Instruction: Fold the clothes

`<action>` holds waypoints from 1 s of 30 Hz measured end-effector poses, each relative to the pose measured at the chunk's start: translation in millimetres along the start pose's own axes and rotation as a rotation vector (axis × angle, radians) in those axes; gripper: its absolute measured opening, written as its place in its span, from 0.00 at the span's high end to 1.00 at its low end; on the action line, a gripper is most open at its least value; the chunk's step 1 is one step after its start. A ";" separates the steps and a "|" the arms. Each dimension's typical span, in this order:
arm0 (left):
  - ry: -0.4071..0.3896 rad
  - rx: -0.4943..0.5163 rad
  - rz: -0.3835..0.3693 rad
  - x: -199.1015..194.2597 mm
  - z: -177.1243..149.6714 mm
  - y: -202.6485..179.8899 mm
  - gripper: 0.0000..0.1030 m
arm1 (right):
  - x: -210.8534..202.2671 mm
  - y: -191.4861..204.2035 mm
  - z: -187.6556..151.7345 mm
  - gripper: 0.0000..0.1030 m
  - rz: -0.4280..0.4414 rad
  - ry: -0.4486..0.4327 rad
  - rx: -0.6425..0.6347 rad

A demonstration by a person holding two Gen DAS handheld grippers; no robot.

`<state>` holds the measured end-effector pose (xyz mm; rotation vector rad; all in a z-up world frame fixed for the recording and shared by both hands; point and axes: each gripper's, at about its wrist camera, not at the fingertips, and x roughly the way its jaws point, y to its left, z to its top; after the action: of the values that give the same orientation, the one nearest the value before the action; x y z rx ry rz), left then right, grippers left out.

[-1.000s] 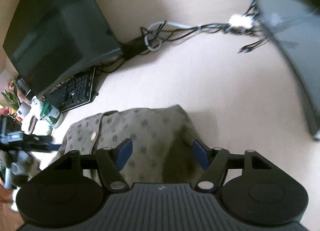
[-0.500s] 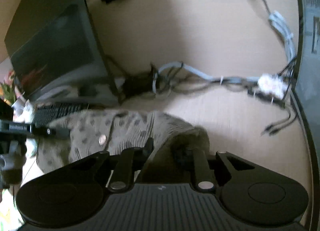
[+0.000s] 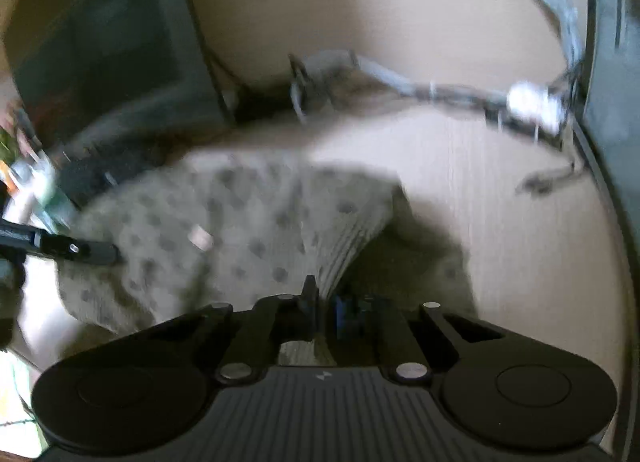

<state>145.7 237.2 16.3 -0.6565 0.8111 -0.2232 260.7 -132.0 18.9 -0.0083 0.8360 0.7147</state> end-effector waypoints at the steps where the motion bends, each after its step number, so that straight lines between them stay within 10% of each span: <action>1: -0.009 0.023 -0.009 -10.4 -0.4 -6.9 0.82 | -15.0 2.1 4.7 0.93 0.011 -0.022 -0.019; 11: 0.144 -0.112 0.010 -9.3 -72.1 36.6 0.57 | -23.8 -14.1 -57.8 0.86 -0.157 0.163 0.017; 13: 0.072 -0.167 -0.035 -21.5 -68.3 45.7 0.30 | -30.8 -17.0 -54.7 0.69 -0.196 0.139 0.009; 15: -0.009 -0.232 -0.089 -27.3 -58.2 53.6 0.24 | -38.9 -17.1 -46.4 0.58 -0.222 0.095 -0.004; 21: -0.010 -0.296 -0.064 16.2 -27.1 60.2 0.19 | -15.0 17.6 -17.3 0.47 -0.068 -0.049 -0.021; 30: -0.434 -0.291 0.029 -76.6 24.3 58.8 0.22 | 54.5 54.0 -50.1 0.41 -0.102 0.046 -0.243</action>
<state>108.1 326.8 38.0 -0.9265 0.4356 0.0675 220.2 -72.9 -38.2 -0.2846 0.7821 0.7185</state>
